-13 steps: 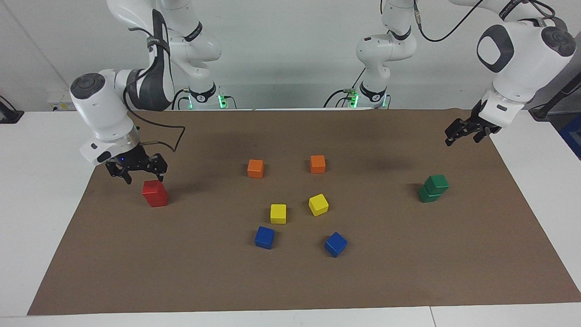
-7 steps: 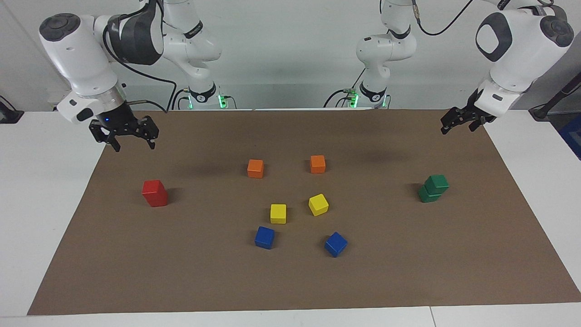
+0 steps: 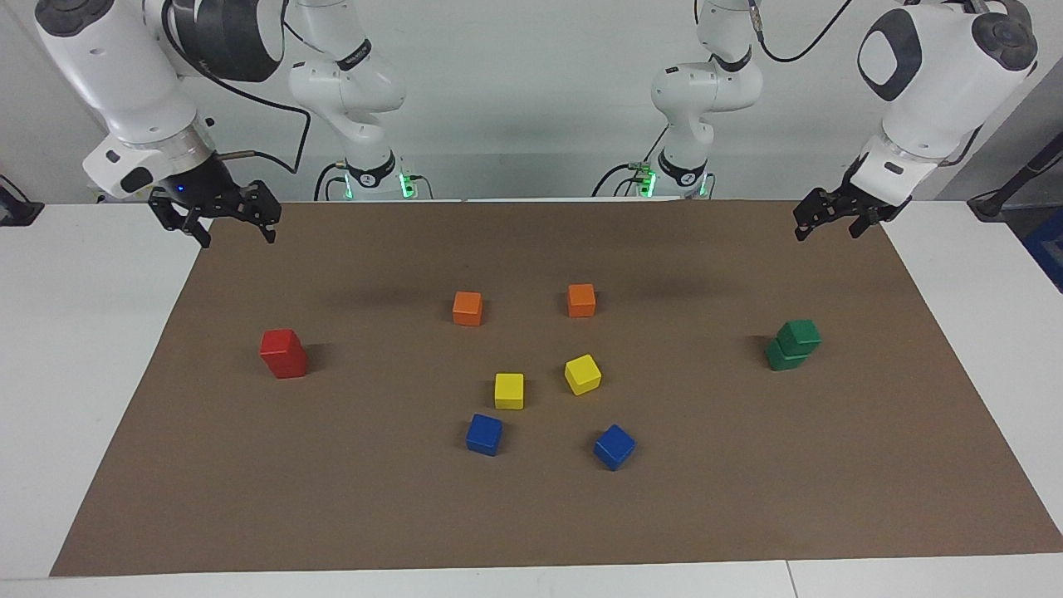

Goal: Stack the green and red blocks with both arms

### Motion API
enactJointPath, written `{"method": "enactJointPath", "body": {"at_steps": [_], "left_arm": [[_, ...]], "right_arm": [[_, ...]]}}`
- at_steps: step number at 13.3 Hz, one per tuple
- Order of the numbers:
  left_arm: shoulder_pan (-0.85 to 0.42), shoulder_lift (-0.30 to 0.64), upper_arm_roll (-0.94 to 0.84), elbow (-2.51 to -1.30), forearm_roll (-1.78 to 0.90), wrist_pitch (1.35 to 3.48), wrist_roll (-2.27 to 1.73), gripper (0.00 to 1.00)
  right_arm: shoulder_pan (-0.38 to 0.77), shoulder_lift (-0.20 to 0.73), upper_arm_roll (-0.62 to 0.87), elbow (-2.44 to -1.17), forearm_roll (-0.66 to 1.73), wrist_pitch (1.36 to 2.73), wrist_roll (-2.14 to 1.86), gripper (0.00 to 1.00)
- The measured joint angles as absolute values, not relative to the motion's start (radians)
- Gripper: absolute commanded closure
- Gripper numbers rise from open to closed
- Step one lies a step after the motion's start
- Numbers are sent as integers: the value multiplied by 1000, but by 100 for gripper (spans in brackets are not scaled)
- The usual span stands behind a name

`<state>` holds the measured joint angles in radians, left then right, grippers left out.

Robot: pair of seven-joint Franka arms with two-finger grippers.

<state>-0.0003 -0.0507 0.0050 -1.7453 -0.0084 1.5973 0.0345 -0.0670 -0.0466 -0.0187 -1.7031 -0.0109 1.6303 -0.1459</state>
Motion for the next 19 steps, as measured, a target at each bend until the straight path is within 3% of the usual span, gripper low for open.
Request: {"method": "enactJointPath", "body": {"at_steps": [19], "left_arm": [[-35,-47,-2,-1717,-8,1607,36,0]], "right_arm": [[-72,-57,-22,-1665,-11,1560,-126,0]]}}
